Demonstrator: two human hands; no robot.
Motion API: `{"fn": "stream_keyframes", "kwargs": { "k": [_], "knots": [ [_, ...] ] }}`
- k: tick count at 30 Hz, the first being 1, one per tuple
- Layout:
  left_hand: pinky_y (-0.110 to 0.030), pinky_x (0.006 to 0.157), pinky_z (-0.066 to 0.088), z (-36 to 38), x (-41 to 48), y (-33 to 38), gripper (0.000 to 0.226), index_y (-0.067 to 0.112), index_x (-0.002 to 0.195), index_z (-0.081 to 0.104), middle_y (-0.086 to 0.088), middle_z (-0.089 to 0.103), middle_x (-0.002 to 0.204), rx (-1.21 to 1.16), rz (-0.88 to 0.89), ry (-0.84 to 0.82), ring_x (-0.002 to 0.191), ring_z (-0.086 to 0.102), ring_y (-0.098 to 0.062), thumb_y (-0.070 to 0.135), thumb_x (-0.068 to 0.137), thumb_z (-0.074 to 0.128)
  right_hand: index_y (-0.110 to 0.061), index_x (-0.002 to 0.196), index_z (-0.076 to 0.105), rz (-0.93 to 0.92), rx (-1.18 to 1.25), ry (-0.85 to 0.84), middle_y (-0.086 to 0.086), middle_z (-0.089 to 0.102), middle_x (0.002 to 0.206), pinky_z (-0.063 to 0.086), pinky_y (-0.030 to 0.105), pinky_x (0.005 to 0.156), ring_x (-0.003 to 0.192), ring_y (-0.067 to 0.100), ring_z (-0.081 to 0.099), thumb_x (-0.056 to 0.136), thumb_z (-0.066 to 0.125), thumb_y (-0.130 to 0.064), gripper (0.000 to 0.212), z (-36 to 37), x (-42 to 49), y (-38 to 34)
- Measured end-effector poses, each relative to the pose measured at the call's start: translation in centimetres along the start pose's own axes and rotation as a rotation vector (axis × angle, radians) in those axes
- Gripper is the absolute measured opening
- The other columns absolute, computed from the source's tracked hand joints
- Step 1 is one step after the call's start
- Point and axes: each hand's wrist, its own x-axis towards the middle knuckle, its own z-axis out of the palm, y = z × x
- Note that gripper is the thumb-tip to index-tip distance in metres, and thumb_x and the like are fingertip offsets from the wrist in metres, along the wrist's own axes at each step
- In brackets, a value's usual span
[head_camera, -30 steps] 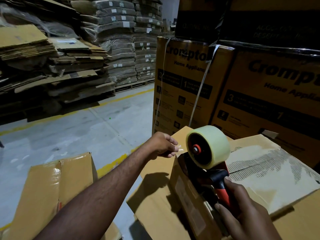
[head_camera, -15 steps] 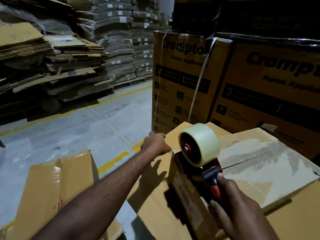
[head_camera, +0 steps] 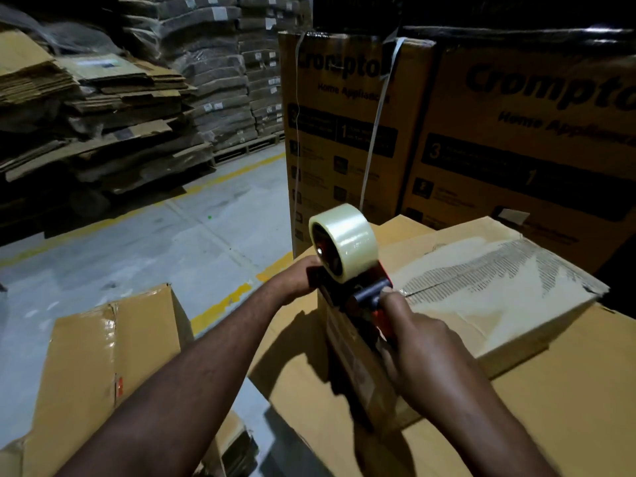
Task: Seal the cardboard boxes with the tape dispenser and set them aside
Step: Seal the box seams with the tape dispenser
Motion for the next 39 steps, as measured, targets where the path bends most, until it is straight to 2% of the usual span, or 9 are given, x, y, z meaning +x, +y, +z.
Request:
{"fn": "stream_keyframes", "kwargs": {
  "k": [7, 13, 16, 18, 20, 23, 33, 37, 39],
  "knots": [
    [-0.029, 0.084, 0.055, 0.7, -0.5, -0.3, 0.012, 0.025, 0.107, 0.068, 0.006, 0.068, 0.106, 0.007, -0.006, 0.057, 0.097, 0.065, -0.009, 0.018, 0.102, 0.06, -0.04, 0.136, 0.027, -0.014, -0.005, 0.017, -0.007, 0.057, 0.082, 0.056, 0.026, 0.059, 0.066, 0.006, 0.058, 0.1, 0.055, -0.021, 0.049, 0.2, -1.8, 0.1],
    [-0.035, 0.079, 0.041, 1.3, -1.0, 1.2, 0.027, 0.016, 0.102, 0.057, -0.007, 0.055, 0.1, 0.148, -0.092, 0.094, 0.094, 0.05, -0.021, 0.033, 0.108, 0.037, -0.049, 0.12, 0.021, 0.043, -0.002, -0.004, -0.01, 0.052, 0.072, 0.046, 0.021, 0.055, 0.064, 0.005, 0.054, 0.098, 0.053, -0.031, 0.042, -1.8, -6.5, 1.1],
    [-0.045, 0.102, 0.039, 1.6, -1.4, 2.8, 0.024, 0.013, 0.115, 0.061, -0.01, 0.061, 0.117, 0.46, -0.055, 0.129, 0.115, 0.055, -0.027, 0.019, 0.105, 0.039, -0.049, 0.12, 0.022, 0.059, -0.037, 0.018, -0.007, 0.057, 0.076, 0.056, 0.032, 0.064, 0.066, 0.007, 0.058, 0.098, 0.055, -0.026, 0.046, -1.7, -7.2, 1.0],
    [-0.059, 0.121, 0.015, 2.2, -2.0, 3.7, 0.037, 0.015, 0.135, 0.055, -0.007, 0.053, 0.144, 0.75, 0.037, 0.238, 0.14, 0.039, -0.029, 0.011, 0.099, 0.05, -0.048, 0.12, 0.023, 0.082, -0.053, 0.019, -0.007, 0.058, 0.08, 0.056, 0.031, 0.065, 0.069, 0.007, 0.058, 0.097, 0.056, -0.024, 0.047, -1.9, -7.2, 0.6],
    [-0.06, 0.123, -0.004, 2.6, -2.3, 3.6, 0.054, 0.022, 0.15, 0.044, -0.004, 0.038, 0.159, 0.758, 0.147, 0.116, 0.151, 0.023, -0.028, 0.016, 0.098, 0.058, -0.046, 0.125, 0.023, 0.09, -0.074, 0.008, -0.008, 0.058, 0.087, 0.055, 0.027, 0.066, 0.073, 0.006, 0.058, 0.097, 0.057, -0.025, 0.049, -2.2, -7.2, 0.3],
    [-0.062, 0.12, -0.012, 3.3, -2.5, 2.8, 0.062, 0.032, 0.158, 0.03, -0.001, 0.023, 0.167, 0.689, 0.11, -0.128, 0.156, 0.007, -0.024, 0.038, 0.101, 0.054, -0.043, 0.131, 0.023, 0.087, -0.103, -0.005, -0.009, 0.056, 0.085, 0.055, 0.026, 0.065, 0.073, 0.005, 0.058, 0.097, 0.057, -0.028, 0.05, -2.3, -7.2, -0.2],
    [-0.065, 0.116, -0.013, 3.8, -3.0, 3.7, 0.076, 0.033, 0.161, 0.022, 0.002, 0.014, 0.17, 0.813, 0.081, -0.107, 0.156, -0.001, -0.022, 0.058, 0.096, 0.054, -0.041, 0.131, 0.025, 0.182, -0.128, 0.002, -0.012, 0.048, 0.082, 0.046, 0.019, 0.05, 0.067, 0.003, 0.054, 0.099, 0.054, -0.023, 0.047, -2.3, -8.7, -1.8],
    [-0.073, 0.114, -0.015, 4.3, -2.6, 4.1, 0.081, 0.038, 0.161, 0.011, 0.01, 0.002, 0.17, 0.911, 0.042, -0.114, 0.157, -0.005, -0.027, 0.056, 0.095, 0.054, -0.051, 0.125, 0.015, 0.22, -0.175, -0.036, -0.011, 0.051, 0.084, 0.056, 0.025, 0.063, 0.071, 0.006, 0.057, 0.099, 0.053, -0.027, 0.052, -3.2, -12.8, -1.6],
    [-0.076, 0.109, -0.019, 4.5, -2.2, 3.9, 0.079, 0.044, 0.16, 0.011, 0.016, -0.005, 0.169, 0.951, 0.008, -0.102, 0.156, -0.011, -0.03, 0.072, 0.093, 0.042, -0.051, 0.126, 0.012, 0.243, -0.161, -0.053, -0.012, 0.05, 0.085, 0.051, 0.022, 0.061, 0.072, 0.005, 0.055, 0.1, 0.053, -0.03, 0.052, -3.5, -14.1, -1.0]
  ]
}}
